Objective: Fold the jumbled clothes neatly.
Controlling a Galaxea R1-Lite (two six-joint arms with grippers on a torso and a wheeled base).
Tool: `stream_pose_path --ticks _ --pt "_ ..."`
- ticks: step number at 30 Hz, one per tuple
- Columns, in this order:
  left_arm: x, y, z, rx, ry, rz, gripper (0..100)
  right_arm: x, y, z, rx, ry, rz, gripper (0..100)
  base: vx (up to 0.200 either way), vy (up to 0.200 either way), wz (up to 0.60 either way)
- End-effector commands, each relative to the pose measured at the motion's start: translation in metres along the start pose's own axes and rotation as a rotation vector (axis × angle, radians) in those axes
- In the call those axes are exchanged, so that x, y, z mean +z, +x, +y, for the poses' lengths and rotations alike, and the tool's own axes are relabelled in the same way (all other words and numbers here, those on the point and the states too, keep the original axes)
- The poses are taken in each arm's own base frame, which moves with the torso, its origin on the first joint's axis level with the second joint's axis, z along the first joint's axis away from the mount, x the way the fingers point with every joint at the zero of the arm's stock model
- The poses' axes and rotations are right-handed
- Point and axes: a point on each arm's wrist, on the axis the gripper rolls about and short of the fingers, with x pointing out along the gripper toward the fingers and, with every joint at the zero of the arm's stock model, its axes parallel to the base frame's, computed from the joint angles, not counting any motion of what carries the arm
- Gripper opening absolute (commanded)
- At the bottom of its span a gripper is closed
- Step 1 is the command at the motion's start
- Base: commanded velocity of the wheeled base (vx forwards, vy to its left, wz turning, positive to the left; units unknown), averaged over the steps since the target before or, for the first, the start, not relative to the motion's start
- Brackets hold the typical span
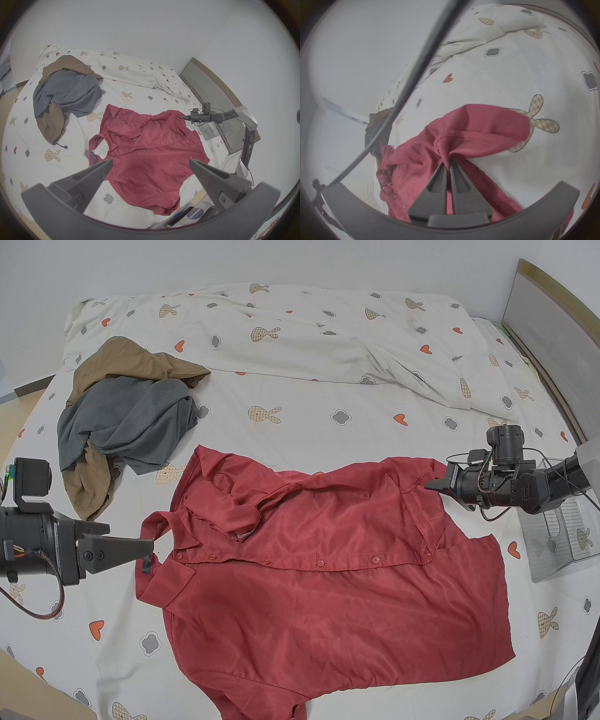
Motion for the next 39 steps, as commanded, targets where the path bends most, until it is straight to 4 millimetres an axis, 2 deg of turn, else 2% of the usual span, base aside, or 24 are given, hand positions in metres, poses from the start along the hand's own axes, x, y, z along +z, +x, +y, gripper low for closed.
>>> stream_pose_path --ticks 1,2,3,8,10,11,12,14,18,19,26,30,35,39 --pt "0.0 0.001 0.0 -0.001 -0.001 0.004 100 -0.013 -0.022 0.061 0.117 -0.084 0.007 0 0.0 0.0 0.0" --pt "0.0 0.001 0.0 -0.001 -0.001 0.004 100 -0.013 -0.022 0.061 0.117 -0.084 0.007 0 0.0 0.0 0.0" --pt "0.0 0.001 0.0 0.0 -0.002 0.005 100 -0.02 -0.032 0.088 0.172 -0.12 0.013 0 0.0 0.0 0.0" --pt "0.0 0.001 0.0 0.0 -0.001 0.004 100 -0.054 -0.052 0.147 0.306 -0.21 0.072 0 0.0 0.0 0.0" --pt "0.0 0.001 0.0 0.0 -0.001 0.004 100 -0.068 -0.052 0.155 0.322 -0.23 0.113 0 0.0 0.0 0.0" --pt "0.0 0.001 0.0 0.0 -0.001 0.004 100 -0.068 -0.052 0.155 0.322 -0.23 0.113 0 0.0 0.0 0.0" --pt "-0.001 0.001 0.0 0.0 -0.001 0.004 100 -0.084 -0.05 0.158 0.317 -0.258 0.18 0 0.0 0.0 0.0" --pt "-0.001 0.0 0.0 -0.002 -0.001 0.002 100 -0.096 -0.046 0.154 0.284 -0.299 0.251 0 0.0 0.0 0.0" --pt "-0.001 0.0 0.0 -0.002 0.0 0.001 100 -0.105 -0.042 0.15 0.231 -0.324 0.306 0 0.0 0.0 0.0" --pt "0.0 -0.001 0.0 0.0 0.0 -0.001 100 -0.111 -0.037 0.147 0.18 -0.329 0.315 100 0.0 0.0 0.0" --pt "-0.001 0.0 0.0 -0.002 -0.001 0.002 100 -0.118 -0.031 0.137 0.127 -0.336 0.329 100 0.0 0.0 0.0" --pt "-0.001 0.0 0.0 -0.002 -0.001 0.002 100 -0.115 -0.032 0.134 0.122 -0.343 0.321 100 0.0 0.0 0.0" --pt "-0.001 0.0 0.0 -0.002 0.001 0.002 100 -0.085 -0.038 0.108 0.056 -0.287 0.242 100 0.0 0.0 0.0" --pt "-0.001 0.0 0.0 -0.002 -0.001 0.002 100 -0.069 -0.043 0.085 0.004 -0.248 0.204 100 0.0 0.0 0.0"
